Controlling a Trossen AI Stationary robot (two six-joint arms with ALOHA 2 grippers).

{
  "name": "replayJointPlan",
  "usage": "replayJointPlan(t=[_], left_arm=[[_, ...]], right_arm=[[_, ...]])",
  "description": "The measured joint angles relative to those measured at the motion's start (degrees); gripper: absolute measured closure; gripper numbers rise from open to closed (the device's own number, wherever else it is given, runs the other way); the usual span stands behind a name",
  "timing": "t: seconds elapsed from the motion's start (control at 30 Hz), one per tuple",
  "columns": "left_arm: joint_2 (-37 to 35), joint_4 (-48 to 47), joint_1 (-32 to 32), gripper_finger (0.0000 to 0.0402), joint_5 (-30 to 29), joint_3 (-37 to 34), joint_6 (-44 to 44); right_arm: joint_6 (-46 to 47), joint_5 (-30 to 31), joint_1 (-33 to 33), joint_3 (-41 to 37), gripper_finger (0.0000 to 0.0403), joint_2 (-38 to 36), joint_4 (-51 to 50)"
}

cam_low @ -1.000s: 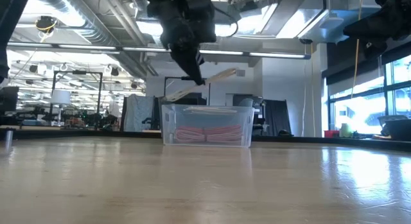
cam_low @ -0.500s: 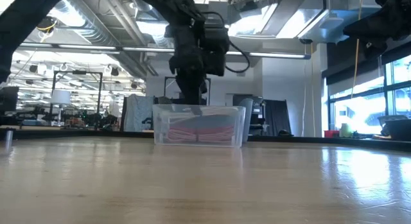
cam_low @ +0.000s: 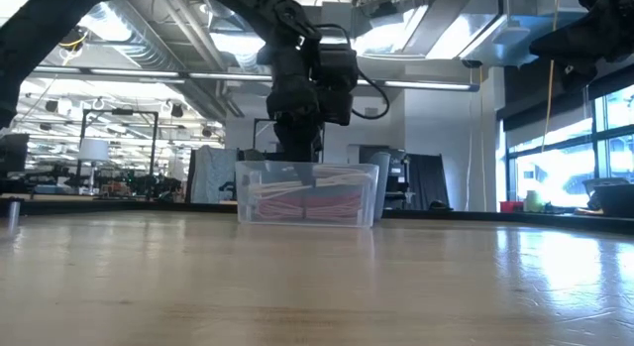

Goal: Pick & Place USB Port
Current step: Put the white charger cable into the transparent bin

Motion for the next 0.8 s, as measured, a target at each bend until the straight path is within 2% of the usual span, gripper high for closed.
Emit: replayJointPlan(t=[0.8], left_arm=[[0.4,1.0,0.0,0.0398,-0.5,-0.1,2.7]], right_arm=[[0.0,0.0,0.0,0.0,0.0372,0.0,0.0]])
